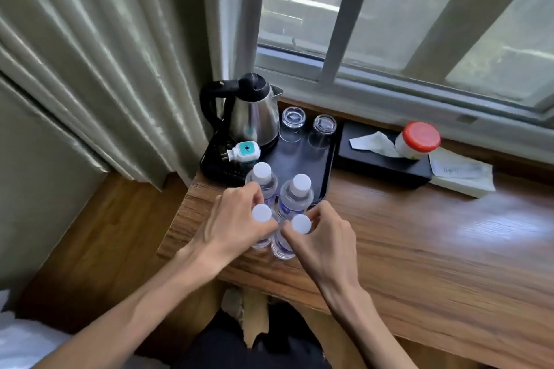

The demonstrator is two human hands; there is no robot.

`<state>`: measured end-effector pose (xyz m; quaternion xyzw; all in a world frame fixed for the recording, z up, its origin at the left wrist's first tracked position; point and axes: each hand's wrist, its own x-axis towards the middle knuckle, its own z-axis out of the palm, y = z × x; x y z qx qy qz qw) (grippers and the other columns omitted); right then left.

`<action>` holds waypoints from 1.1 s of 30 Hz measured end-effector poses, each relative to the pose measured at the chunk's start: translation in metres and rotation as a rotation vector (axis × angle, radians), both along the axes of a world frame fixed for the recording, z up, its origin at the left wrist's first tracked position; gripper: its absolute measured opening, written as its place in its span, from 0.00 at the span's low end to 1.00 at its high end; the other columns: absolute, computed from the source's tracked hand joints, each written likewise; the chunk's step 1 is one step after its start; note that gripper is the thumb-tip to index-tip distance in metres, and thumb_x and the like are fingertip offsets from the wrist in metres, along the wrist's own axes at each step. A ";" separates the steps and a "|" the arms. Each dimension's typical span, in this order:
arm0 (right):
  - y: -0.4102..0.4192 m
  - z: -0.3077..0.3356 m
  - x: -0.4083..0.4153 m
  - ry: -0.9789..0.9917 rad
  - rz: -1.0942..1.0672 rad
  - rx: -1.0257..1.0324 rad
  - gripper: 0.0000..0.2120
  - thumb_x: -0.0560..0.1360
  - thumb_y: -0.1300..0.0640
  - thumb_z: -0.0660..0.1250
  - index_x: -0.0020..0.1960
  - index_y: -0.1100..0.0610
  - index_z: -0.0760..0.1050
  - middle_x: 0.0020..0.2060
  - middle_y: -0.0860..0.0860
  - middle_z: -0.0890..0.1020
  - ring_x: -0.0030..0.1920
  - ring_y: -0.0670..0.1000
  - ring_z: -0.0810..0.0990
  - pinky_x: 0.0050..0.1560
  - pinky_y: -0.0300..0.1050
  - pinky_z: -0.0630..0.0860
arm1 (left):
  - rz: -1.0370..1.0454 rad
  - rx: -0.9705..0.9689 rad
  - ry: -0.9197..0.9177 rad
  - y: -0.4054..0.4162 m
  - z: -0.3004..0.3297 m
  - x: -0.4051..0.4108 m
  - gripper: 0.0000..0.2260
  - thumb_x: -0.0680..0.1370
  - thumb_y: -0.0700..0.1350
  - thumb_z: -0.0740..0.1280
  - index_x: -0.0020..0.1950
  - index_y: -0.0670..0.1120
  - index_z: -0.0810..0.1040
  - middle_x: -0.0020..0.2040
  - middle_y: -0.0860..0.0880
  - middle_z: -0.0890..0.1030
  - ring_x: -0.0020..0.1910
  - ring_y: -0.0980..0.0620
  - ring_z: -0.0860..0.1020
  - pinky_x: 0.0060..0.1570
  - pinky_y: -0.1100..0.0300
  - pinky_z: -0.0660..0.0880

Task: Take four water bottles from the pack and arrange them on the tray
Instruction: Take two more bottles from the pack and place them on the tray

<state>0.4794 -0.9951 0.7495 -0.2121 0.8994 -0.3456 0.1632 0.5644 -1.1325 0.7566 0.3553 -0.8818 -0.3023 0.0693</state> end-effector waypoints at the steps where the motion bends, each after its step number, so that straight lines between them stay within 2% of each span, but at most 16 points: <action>1: -0.001 0.000 0.003 0.004 -0.020 -0.006 0.16 0.66 0.44 0.72 0.39 0.55 0.71 0.32 0.50 0.82 0.37 0.58 0.79 0.38 0.51 0.74 | -0.024 -0.010 0.005 -0.003 0.000 0.000 0.15 0.62 0.54 0.74 0.38 0.48 0.74 0.29 0.52 0.73 0.32 0.49 0.72 0.27 0.65 0.61; 6: -0.018 0.001 0.016 0.037 -0.078 -0.026 0.17 0.68 0.44 0.72 0.41 0.56 0.70 0.34 0.52 0.83 0.38 0.59 0.80 0.37 0.49 0.71 | -0.091 0.004 0.045 -0.021 -0.001 0.006 0.15 0.62 0.57 0.71 0.37 0.48 0.73 0.29 0.51 0.75 0.31 0.51 0.73 0.27 0.65 0.61; 12: -0.029 0.001 0.022 0.048 -0.079 -0.008 0.18 0.69 0.43 0.71 0.42 0.55 0.69 0.33 0.51 0.83 0.36 0.58 0.79 0.35 0.47 0.69 | -0.121 0.002 0.051 -0.035 -0.002 0.010 0.13 0.64 0.52 0.73 0.37 0.49 0.72 0.29 0.51 0.75 0.30 0.53 0.74 0.26 0.64 0.62; 18: -0.021 0.002 0.019 0.069 -0.024 0.094 0.17 0.72 0.41 0.70 0.48 0.52 0.69 0.39 0.53 0.85 0.43 0.60 0.82 0.38 0.48 0.70 | -0.173 0.065 0.101 -0.028 -0.008 0.016 0.16 0.65 0.58 0.70 0.40 0.49 0.71 0.31 0.54 0.73 0.32 0.54 0.72 0.30 0.62 0.63; 21: -0.018 -0.002 0.020 0.093 -0.002 0.092 0.19 0.73 0.37 0.70 0.51 0.50 0.70 0.41 0.51 0.86 0.45 0.58 0.84 0.40 0.49 0.74 | -0.176 0.094 0.109 -0.030 -0.014 0.019 0.15 0.68 0.54 0.75 0.43 0.50 0.72 0.35 0.54 0.75 0.35 0.57 0.74 0.33 0.63 0.66; 24: -0.013 -0.007 0.022 0.086 -0.001 0.094 0.25 0.71 0.33 0.70 0.56 0.49 0.71 0.39 0.46 0.84 0.45 0.56 0.85 0.43 0.50 0.79 | -0.148 0.117 0.138 -0.031 -0.019 0.023 0.18 0.66 0.53 0.78 0.48 0.51 0.73 0.38 0.53 0.76 0.37 0.57 0.74 0.35 0.66 0.67; 27: -0.005 -0.013 0.028 0.089 -0.007 0.056 0.31 0.68 0.32 0.71 0.64 0.47 0.69 0.42 0.46 0.82 0.47 0.54 0.85 0.44 0.49 0.78 | -0.122 0.114 0.135 -0.029 -0.028 0.032 0.27 0.64 0.56 0.79 0.57 0.53 0.72 0.43 0.55 0.71 0.42 0.58 0.73 0.40 0.65 0.69; 30: 0.004 -0.026 0.034 0.090 -0.026 -0.009 0.36 0.68 0.34 0.74 0.70 0.47 0.69 0.44 0.43 0.78 0.46 0.48 0.81 0.43 0.41 0.74 | -0.107 0.155 0.125 -0.028 -0.041 0.043 0.35 0.62 0.58 0.79 0.65 0.53 0.68 0.51 0.54 0.70 0.48 0.59 0.73 0.48 0.66 0.70; 33: 0.009 -0.047 0.039 0.080 -0.027 -0.033 0.37 0.68 0.35 0.74 0.71 0.47 0.68 0.54 0.45 0.78 0.53 0.48 0.80 0.46 0.39 0.74 | -0.084 0.247 0.124 -0.026 -0.059 0.048 0.39 0.63 0.53 0.82 0.69 0.50 0.67 0.61 0.54 0.69 0.59 0.59 0.71 0.60 0.66 0.66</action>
